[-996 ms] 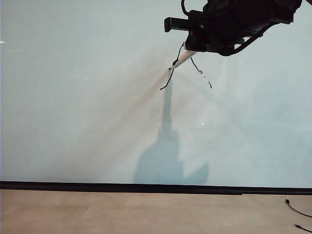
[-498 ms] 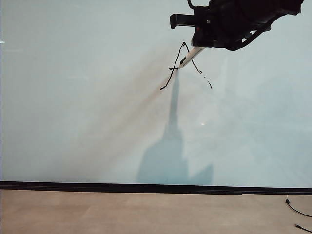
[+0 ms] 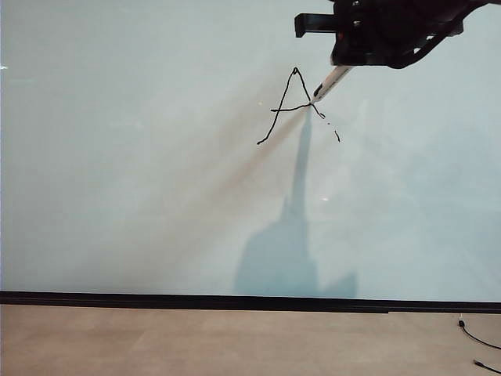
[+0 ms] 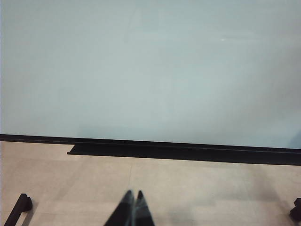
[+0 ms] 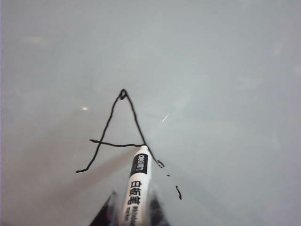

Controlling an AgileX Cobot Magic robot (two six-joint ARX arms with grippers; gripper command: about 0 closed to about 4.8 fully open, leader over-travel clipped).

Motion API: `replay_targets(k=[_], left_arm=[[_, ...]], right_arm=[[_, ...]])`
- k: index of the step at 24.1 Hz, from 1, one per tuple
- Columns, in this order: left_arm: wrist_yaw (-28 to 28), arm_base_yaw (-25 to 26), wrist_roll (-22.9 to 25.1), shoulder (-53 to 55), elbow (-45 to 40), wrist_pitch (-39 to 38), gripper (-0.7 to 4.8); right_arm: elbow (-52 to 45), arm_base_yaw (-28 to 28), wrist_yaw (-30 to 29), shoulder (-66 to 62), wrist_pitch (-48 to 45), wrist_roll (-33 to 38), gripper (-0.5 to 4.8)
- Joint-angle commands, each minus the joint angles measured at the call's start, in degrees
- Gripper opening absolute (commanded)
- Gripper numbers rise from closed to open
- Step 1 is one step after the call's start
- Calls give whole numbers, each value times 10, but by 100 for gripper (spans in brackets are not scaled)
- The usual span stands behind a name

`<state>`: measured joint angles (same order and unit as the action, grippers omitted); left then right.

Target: Pick up the pen on the shelf to the right of the whiteboard and write the letter A.

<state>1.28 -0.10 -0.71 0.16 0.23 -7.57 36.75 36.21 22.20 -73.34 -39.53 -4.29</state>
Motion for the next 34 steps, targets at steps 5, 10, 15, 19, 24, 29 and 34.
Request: replay_targets(k=[5,10,15,19,24,29,34], left_arm=[[0,0,3,0,2,3,-4],[0,0,3,0,2,3,-5],[0,0,3,0,2,3,-4],[0,0,2,0,2,3,-5],[0,0,2,0,2,3,-5],[0,0,3,0,2,3,-4],[0,0,3,0,2,3,-5]], right_arm=[[1,4,6,8,-1,-3,-9],[-33,85,75,112,65,-36,-9],[-104,110,92,248,168,-37,-9],[-173,110,86,371,229,-37,-9],[-237,110,92,518,322,-37,-9],[-286,110,98,618,338,-37,-9],[-312,109,99,701,384,-39,-9]])
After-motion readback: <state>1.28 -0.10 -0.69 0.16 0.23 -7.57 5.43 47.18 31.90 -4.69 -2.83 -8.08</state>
